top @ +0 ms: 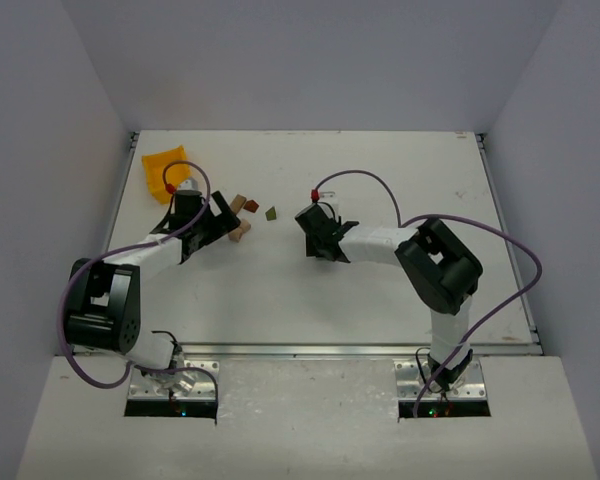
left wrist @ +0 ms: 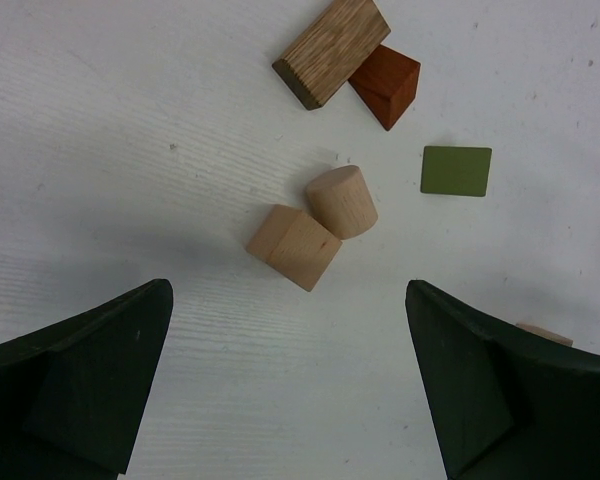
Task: Build the wood block tower
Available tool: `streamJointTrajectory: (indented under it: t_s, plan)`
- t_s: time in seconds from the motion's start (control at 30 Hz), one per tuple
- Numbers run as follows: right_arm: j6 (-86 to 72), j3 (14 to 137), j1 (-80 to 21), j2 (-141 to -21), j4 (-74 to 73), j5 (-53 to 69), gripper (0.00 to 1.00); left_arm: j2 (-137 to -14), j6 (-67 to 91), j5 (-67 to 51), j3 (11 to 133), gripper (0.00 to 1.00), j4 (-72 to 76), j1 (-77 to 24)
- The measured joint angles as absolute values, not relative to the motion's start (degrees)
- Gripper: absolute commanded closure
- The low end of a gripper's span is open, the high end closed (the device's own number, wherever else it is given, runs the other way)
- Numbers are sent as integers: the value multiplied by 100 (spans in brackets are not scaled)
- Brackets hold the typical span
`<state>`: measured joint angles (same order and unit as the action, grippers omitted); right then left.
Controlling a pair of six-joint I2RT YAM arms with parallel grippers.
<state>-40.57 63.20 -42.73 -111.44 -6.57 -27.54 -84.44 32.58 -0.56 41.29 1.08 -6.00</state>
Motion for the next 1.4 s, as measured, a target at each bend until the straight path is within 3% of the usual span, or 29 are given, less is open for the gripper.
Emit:
streamJointTrajectory:
  t_s: [0.13, 0.27, 0.5, 0.97, 1.1, 1.3, 1.4]
  plan:
    - [-4105, 6412, -4299, -11144, -814, -2840, 38, -8444, 3246, -56, 4179, 0, 41, -601]
    - [-4060, 6475, -4300, -11111, -844, -2856, 21, -8444, 3141, -49, 4273, 0, -17, -636]
    - [-3560, 6256, -4300, -10170, -996, -2742, 1, -8503, 2192, -410, 4676, 0, -498, -736]
    - [-3291, 3641, -4127, -6651, -1126, -2507, 1, -9646, 486, -1235, 6029, 2, -1493, -753]
    - [-3235, 3271, -4090, -5941, -1236, -2700, 1, -9682, 416, -1246, 5938, 10, -1627, -753]
    - [-3136, 3081, -4021, -5429, -1218, -3046, 1, -9816, 350, -1232, 5935, 33, -1585, -753]
    - [-3117, 3002, -3966, -5381, -1219, -3135, 1, -9996, 333, -1201, 5935, 36, -1577, -753]
